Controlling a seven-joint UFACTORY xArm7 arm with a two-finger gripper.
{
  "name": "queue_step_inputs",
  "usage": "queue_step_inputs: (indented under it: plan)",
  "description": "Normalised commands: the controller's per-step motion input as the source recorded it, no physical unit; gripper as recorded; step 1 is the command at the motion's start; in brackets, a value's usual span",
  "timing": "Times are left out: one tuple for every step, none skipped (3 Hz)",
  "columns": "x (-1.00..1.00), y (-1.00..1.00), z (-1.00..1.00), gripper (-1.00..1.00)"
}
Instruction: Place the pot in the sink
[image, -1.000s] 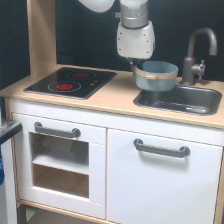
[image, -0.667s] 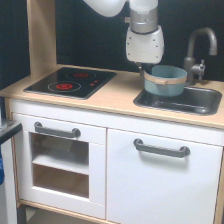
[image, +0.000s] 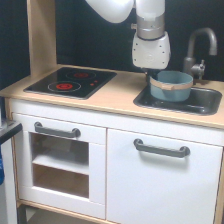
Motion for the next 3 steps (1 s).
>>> queue_step_inputs:
  plan:
    - [0.05,0.1,-0.28,-0.12]
    - [0.07,0.09,-0.26,-0.01]
    - [0.07,0.08,-0.26,0.02]
